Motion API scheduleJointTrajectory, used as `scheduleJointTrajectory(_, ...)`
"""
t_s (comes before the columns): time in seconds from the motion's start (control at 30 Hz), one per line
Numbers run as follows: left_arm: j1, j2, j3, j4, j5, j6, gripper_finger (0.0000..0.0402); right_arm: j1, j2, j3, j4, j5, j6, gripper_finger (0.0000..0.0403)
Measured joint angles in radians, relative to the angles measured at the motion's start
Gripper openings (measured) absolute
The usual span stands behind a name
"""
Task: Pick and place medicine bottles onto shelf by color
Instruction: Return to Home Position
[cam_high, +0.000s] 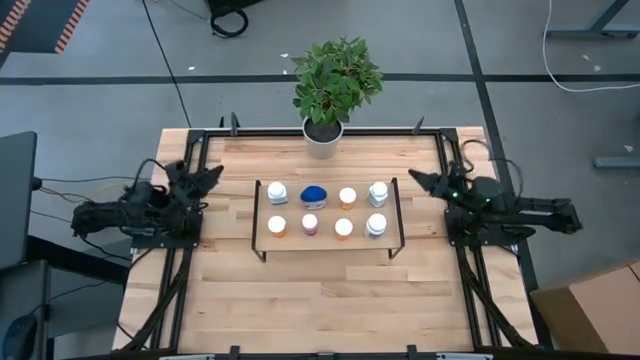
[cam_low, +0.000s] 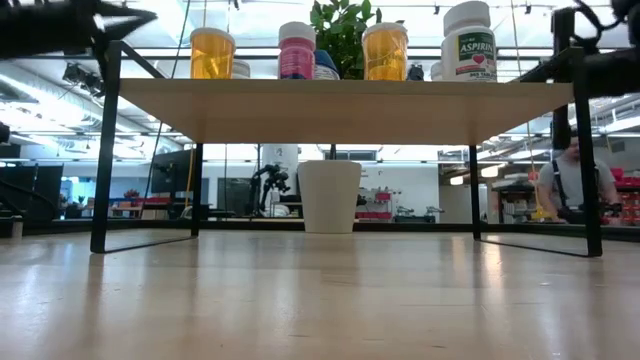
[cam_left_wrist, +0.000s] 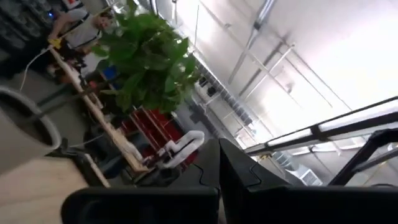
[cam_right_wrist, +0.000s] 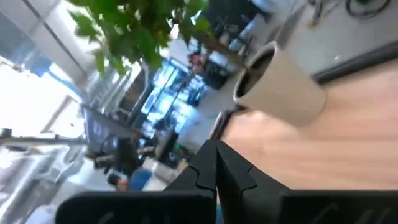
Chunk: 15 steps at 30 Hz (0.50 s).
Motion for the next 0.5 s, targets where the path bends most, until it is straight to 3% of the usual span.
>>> scheduleJointTrajectory(0.1,0.000,0.002,-0.071,0.074,-0.002,-0.035,0.0002,0.000,-0.006,-0.053,0.123,-0.009,0.007,0.0004)
scheduleJointTrajectory(0.17,0.000,0.002,-0.063,0.031,-0.001,-0.049,0.0002,0.000,-0.005,-0.081,0.161,-0.011,-0.003,0.0004)
scheduleJointTrajectory(0.37,0.000,0.003,-0.071,-0.049,0.000,-0.049,0.0003,-0.024,-0.004,-0.086,0.092,-0.111,-0.017,0.0004)
scheduleJointTrajectory(0.5,0.000,0.003,-0.071,-0.085,0.000,-0.015,0.0004,-0.039,-0.004,-0.086,0.096,-0.235,-0.132,0.0004)
